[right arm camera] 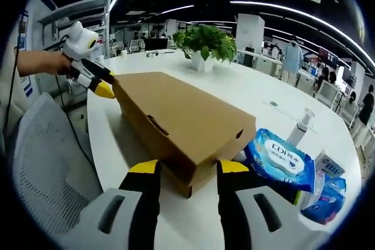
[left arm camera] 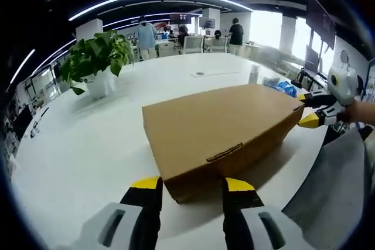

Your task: Operate the shoe box by opening the lid, removing the specified soft item, and placing it in the target area until the item is outside and the box remains undamaged.

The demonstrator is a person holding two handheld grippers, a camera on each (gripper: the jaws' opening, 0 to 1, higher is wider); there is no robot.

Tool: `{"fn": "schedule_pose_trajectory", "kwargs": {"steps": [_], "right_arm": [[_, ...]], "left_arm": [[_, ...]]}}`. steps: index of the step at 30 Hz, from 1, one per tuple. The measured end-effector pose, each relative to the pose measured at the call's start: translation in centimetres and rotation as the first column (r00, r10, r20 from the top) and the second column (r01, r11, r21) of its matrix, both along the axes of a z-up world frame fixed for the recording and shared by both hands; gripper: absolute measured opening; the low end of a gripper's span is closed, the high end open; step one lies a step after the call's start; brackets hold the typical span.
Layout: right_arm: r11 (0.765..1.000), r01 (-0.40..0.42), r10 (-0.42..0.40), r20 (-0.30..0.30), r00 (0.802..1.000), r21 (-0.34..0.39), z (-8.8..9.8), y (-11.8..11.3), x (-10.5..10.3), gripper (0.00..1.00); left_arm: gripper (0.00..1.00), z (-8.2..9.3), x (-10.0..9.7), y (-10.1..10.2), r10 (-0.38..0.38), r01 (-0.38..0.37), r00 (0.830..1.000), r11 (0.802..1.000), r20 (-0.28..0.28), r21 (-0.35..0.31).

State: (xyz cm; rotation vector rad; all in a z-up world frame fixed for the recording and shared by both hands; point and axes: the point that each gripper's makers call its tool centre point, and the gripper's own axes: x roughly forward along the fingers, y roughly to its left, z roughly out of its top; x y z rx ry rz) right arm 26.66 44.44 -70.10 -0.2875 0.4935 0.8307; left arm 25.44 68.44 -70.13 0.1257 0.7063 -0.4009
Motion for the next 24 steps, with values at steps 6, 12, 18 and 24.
{"fn": "schedule_pose_trajectory", "kwargs": {"steps": [6,12,18,24], "right_arm": [[1.000,0.016,-0.016,-0.020,1.000,0.006,-0.4,0.0,0.1,0.34],[1.000,0.017,-0.018,-0.030,0.999,-0.007,-0.9,0.0,0.1,0.33],[1.000,0.010,-0.011,-0.038,0.999,-0.022,-1.3,0.0,0.1,0.33],[0.999,0.006,-0.007,-0.042,0.999,-0.038,-1.7,0.0,0.1,0.32]], "left_arm": [[0.40,-0.5,0.1,0.0,0.009,-0.009,1.000,1.000,-0.006,0.001],[0.40,-0.9,0.1,0.0,0.011,-0.011,1.000,1.000,-0.014,0.003],[0.39,-1.4,0.1,0.0,0.013,-0.013,1.000,1.000,-0.026,0.004],[0.39,-1.9,0.2,0.1,0.015,-0.015,0.999,1.000,-0.042,0.006]]}}
